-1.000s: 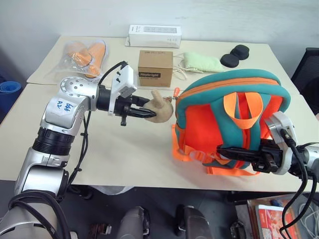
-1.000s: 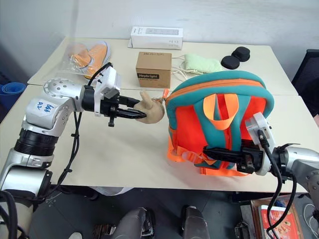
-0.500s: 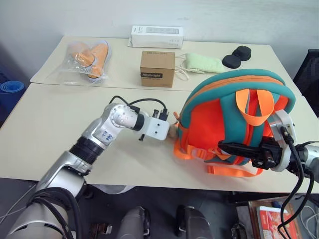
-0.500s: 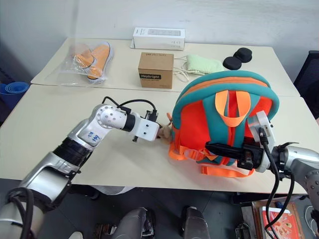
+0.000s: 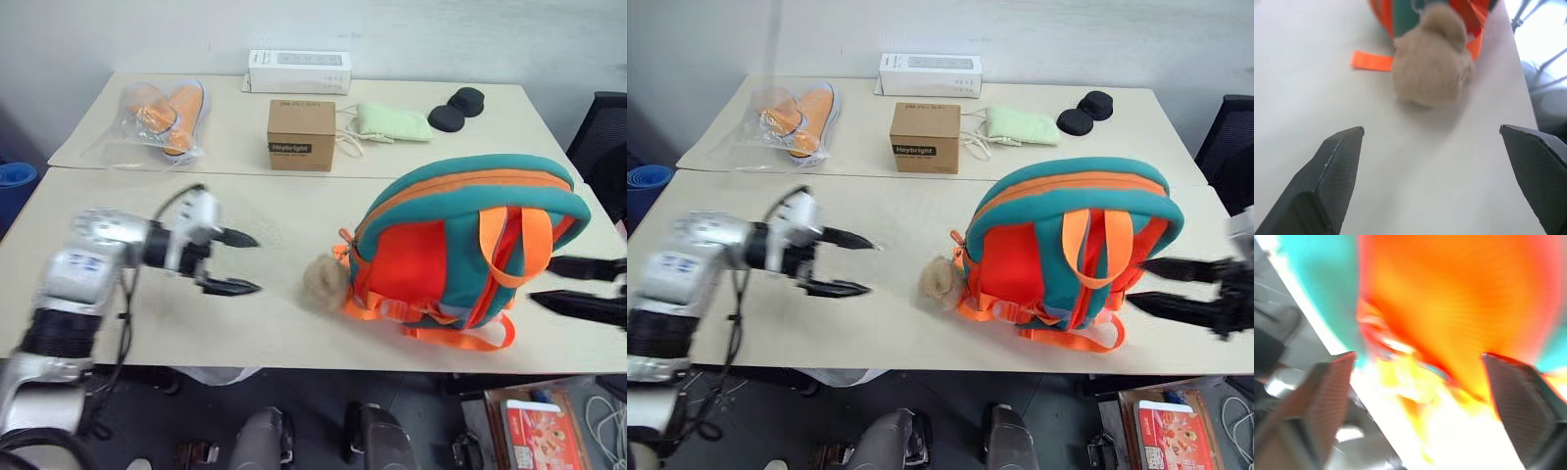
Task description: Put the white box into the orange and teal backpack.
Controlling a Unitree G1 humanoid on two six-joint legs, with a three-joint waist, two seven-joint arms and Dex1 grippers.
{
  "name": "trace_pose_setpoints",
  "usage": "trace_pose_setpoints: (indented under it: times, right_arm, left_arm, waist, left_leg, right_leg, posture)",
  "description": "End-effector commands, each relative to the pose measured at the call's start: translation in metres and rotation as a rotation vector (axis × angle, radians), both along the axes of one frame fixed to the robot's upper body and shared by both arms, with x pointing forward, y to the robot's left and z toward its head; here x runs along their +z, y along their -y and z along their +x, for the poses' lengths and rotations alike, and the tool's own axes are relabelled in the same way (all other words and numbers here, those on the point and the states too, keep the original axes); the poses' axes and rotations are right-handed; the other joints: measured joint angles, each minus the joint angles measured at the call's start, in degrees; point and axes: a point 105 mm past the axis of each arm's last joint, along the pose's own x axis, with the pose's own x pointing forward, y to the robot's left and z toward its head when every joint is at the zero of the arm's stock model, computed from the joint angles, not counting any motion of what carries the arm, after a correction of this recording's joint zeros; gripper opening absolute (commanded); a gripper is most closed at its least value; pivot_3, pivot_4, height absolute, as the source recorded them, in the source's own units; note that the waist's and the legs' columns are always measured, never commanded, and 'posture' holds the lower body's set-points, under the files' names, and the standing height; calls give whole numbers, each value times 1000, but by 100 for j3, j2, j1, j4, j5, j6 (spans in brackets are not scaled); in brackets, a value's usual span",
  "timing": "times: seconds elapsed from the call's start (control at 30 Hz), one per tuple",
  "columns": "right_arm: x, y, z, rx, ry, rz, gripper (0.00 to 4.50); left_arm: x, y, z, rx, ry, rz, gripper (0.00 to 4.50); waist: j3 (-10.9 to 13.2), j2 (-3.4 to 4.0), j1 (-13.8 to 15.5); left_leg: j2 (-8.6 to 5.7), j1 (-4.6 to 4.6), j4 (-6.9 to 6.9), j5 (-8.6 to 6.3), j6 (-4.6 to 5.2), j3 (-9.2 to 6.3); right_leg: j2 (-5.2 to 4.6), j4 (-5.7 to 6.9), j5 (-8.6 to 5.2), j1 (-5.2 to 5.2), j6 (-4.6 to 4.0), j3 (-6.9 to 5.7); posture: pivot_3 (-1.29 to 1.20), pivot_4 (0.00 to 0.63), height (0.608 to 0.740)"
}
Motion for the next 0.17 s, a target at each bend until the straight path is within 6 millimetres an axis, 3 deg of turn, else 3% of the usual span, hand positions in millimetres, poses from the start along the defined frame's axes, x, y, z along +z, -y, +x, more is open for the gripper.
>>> trace_pose_setpoints:
  times: [0.03, 0.17]
  right_arm:
    - [32, 34, -6, -71, 107, -54, 4460]
    - [40, 53, -5, -128, 133, -38, 4460]
  left_arm:
    - [47, -16, -15, 46, 45, -104, 4500]
    - [59, -23, -24, 72, 95, -96, 4500]
  waist:
    - [1, 1, 1]
    - [1, 2, -27]
  left_leg:
    - [0, 0, 0, -1, -1, -1]
    - [3, 3, -8, -24, -46, -5]
  right_leg:
    - [-1, -3, 0, 0, 0, 1]
    - [-2, -10, -3, 1, -4, 14]
  posture:
    - [0, 150, 740]
    - [0, 150, 740]
